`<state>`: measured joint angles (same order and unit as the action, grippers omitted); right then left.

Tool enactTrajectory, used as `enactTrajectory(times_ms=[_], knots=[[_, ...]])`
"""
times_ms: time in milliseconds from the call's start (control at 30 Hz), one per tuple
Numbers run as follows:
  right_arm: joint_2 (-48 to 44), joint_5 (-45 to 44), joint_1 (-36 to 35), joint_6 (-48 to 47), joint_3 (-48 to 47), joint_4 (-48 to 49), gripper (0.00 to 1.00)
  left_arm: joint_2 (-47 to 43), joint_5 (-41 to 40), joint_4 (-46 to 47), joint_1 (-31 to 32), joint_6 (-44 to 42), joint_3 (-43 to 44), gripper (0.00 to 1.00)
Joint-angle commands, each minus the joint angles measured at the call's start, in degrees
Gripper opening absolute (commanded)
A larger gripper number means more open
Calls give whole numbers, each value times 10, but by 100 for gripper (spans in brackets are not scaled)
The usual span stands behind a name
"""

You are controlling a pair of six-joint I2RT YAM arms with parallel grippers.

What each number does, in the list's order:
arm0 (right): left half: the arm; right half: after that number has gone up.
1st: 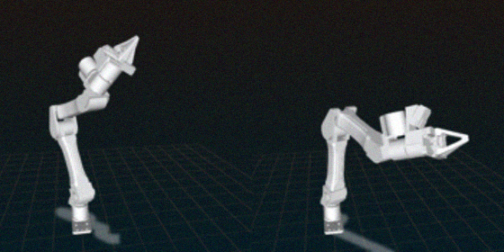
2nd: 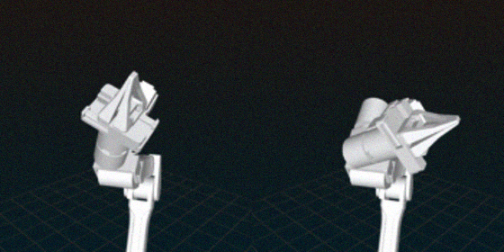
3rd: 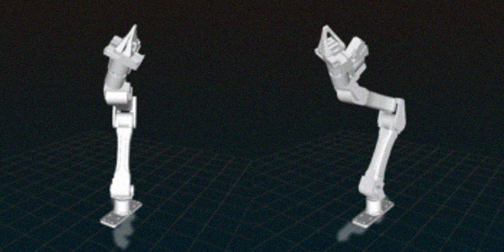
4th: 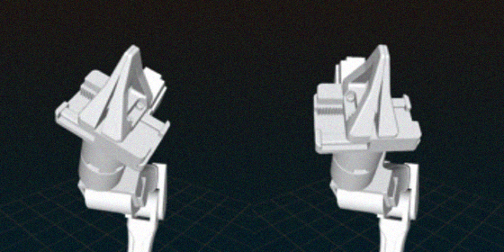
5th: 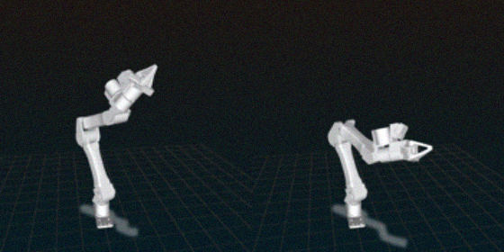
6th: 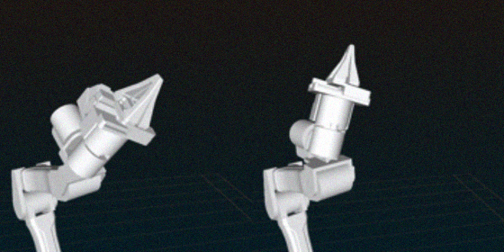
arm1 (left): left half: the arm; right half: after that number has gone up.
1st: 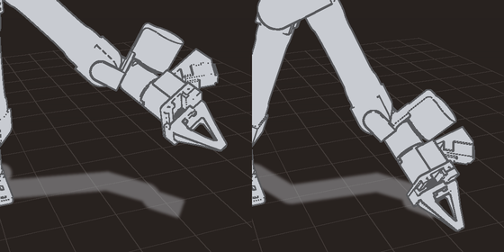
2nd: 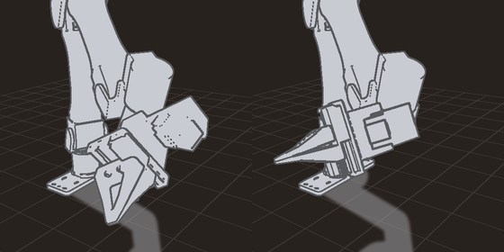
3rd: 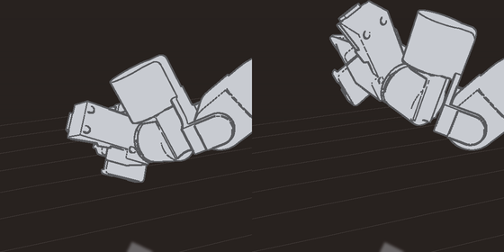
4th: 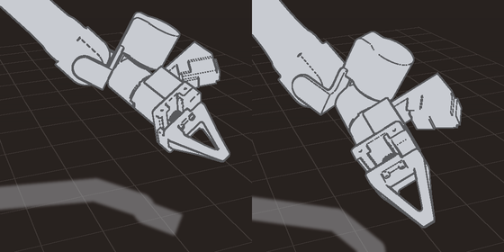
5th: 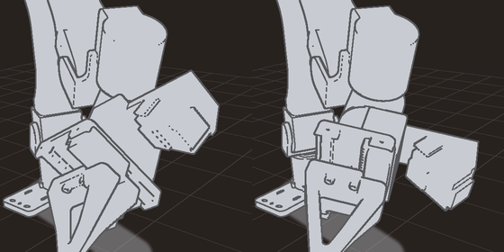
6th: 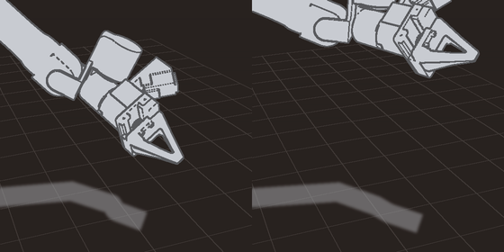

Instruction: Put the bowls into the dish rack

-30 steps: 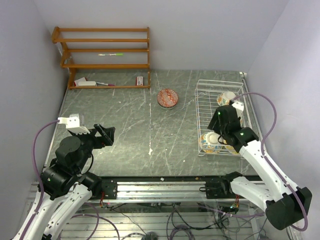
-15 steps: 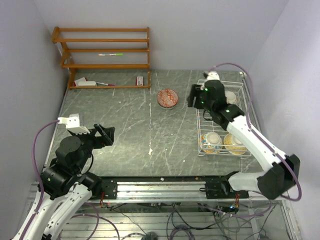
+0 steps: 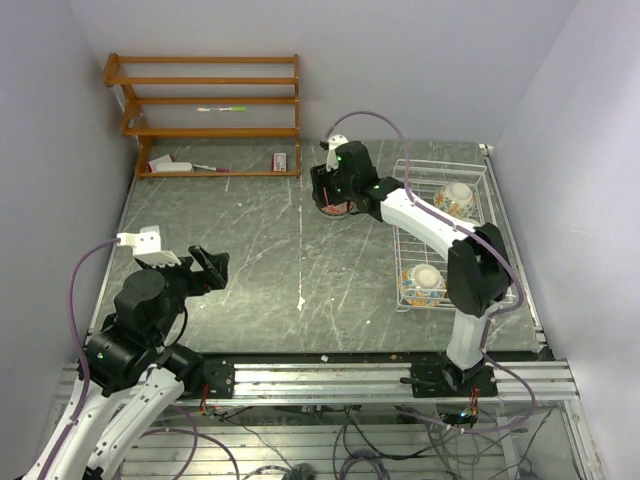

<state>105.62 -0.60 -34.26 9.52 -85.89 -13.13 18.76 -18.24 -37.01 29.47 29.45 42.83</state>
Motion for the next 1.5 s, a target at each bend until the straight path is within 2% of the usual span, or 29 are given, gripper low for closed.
enactTrajectory(times_ms=[0,400,667,733,833,867,1000,1167,1467], knots=[[49,20,-6,-30,-42,17,59,8,-12,0,5,4,16,98],[151,6,-8,-24,-90,10,55,8,-15,-1,5,5,16,98],[166,-17,-10,-16,-86,24,51,5,-17,-2,5,6,16,98],[169,-24,-9,-15,-90,19,45,5,-16,-2,5,6,16,98],[166,-30,-10,-13,-87,21,26,4,-17,-2,5,6,16,98],[162,-30,-9,-13,-82,26,23,3,-18,-2,5,7,16,98],[158,-32,-9,-13,-78,27,21,3,-18,-2,5,7,16,98],[140,-61,-12,-6,-64,30,6,1,-20,-3,5,8,15,98],[-8,-115,-25,-7,44,109,0,1,-20,-3,4,8,16,98]])
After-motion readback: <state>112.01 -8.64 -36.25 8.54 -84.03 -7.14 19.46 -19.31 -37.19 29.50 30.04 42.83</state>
